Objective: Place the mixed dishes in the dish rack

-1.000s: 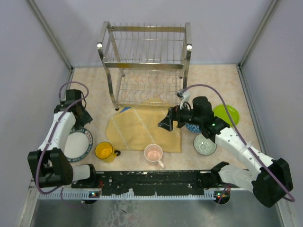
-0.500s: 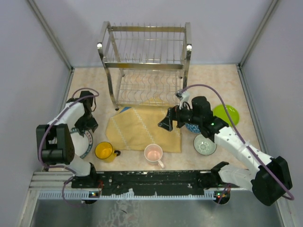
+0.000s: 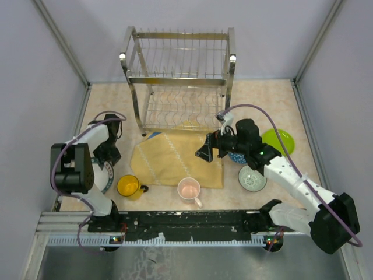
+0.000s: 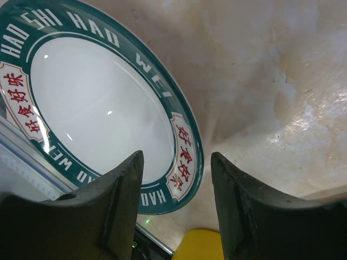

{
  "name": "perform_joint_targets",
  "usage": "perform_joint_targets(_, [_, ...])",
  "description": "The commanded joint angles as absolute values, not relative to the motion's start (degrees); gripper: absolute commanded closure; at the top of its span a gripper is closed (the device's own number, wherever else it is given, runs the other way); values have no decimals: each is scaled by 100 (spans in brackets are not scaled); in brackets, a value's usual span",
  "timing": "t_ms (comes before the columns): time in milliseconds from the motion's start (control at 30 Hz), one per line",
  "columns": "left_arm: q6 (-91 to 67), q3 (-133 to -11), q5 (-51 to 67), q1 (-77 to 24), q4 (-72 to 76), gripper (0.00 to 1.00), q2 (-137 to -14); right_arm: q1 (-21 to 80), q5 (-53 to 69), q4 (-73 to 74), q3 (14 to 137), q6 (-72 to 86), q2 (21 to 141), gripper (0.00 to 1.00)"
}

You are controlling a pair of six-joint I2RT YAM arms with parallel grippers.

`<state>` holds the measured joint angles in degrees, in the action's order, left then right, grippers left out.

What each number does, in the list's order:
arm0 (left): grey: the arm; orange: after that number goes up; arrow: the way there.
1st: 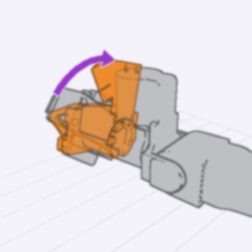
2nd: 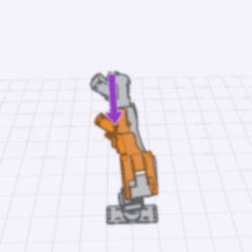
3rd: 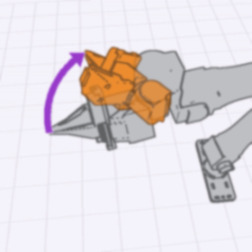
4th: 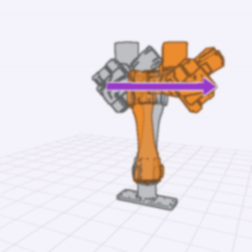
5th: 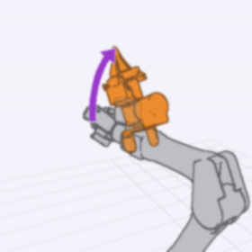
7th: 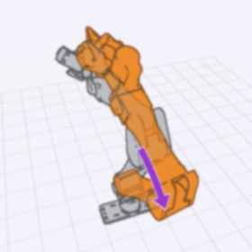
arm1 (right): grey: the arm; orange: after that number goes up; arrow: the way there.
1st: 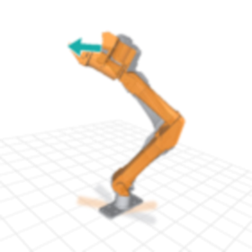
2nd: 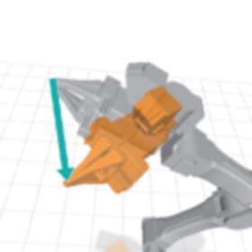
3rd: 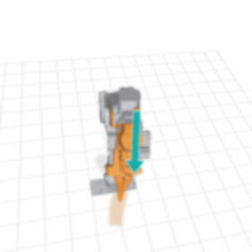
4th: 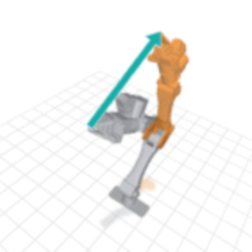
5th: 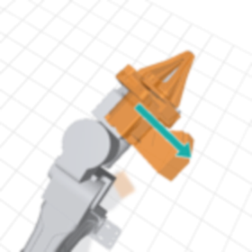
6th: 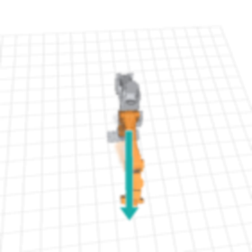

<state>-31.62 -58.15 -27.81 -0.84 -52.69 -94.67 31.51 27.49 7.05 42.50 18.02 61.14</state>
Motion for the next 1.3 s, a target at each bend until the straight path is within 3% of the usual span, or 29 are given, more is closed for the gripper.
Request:
perform_joint_targets(0, [-3120,-5798,-2883,-202,-5092,41,-9593,3173,2750,543,4438,1691,6032,0])
perform_joint_targets(567, [-3104,-6020,-3445,-355,-5406,54,-10106,3173,2673,490,4378,1683,6037,0])
perform_joint_targets(733, [-3063,-6076,-3439,-372,-5405,69,-10252,3173,2629,507,4368,1677,6013,0])
perform_joint_targets(900, [-2933,-6221,-3308,-372,-5297,100,-10287,3173,2595,548,4368,1662,5994,0])
perform_joint_targets(1267, [-2640,-7211,-2686,-479,-5644,100,-10161,3173,2693,492,4377,1673,6034,0])
